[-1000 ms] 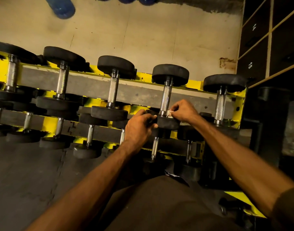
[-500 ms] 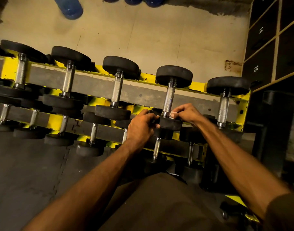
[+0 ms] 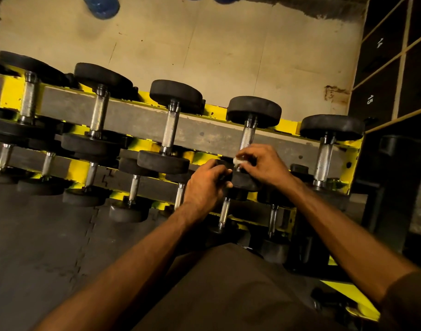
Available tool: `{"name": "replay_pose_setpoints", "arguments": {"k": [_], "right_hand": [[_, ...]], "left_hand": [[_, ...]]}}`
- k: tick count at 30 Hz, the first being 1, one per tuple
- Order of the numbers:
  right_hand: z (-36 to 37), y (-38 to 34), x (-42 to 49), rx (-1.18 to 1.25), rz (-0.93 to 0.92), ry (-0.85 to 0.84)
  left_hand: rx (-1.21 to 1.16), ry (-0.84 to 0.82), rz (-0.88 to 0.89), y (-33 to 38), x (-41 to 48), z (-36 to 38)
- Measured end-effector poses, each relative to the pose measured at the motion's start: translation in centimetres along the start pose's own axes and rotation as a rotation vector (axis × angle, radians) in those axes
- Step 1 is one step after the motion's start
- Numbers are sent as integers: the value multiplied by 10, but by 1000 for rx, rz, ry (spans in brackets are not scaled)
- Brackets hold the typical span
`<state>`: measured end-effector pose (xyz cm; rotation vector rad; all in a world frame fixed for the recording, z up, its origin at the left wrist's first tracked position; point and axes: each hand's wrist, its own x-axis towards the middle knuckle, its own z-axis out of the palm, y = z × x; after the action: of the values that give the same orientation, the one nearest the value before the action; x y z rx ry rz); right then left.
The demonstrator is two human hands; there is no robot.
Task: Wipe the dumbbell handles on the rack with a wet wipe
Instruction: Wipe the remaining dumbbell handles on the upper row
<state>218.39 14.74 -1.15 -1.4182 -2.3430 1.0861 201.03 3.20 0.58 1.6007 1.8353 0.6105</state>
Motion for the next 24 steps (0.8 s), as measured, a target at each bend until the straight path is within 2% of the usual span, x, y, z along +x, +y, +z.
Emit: {"name": "replay_pose_setpoints", "arguments": {"k": [1, 2, 5, 6, 7, 10, 11, 12, 15, 17, 20, 24], "right_hand": [[-2, -2, -1, 5, -2, -60], [-4, -2, 2, 6, 4, -48], [-5, -3, 10, 6, 79, 182], [-5, -7, 10, 3, 99, 207], [-4, -9, 9, -21, 81, 174], [-8, -12, 5, -164, -3, -151], [-12, -12, 6, -189, -6, -192], [-15, -10, 9, -177, 8, -161], [-19, -10, 12, -113, 93, 106], [-16, -14, 7, -149, 73, 70], [-15, -19, -2, -169, 7, -106], [-15, -25, 12, -241, -2, -76]], "left_hand": [[-8, 2, 2, -1, 0, 0], [-14, 3, 3, -1, 0, 0], [-18, -2, -1, -3, 1, 0], [-15, -4, -3, -2, 1, 0], [-11, -6, -3, -2, 2, 0], [-9, -24, -4, -1, 4, -3], [-8, -28, -5, -1, 4, -3], [-7, -29, -6, -1, 5, -3], [-8, -36, -14, 0, 4, -2], [1, -34, -12, 0, 3, -3], [25, -30, -12, 0, 4, -4], [26, -39, 4, 1, 5, -4]]}}
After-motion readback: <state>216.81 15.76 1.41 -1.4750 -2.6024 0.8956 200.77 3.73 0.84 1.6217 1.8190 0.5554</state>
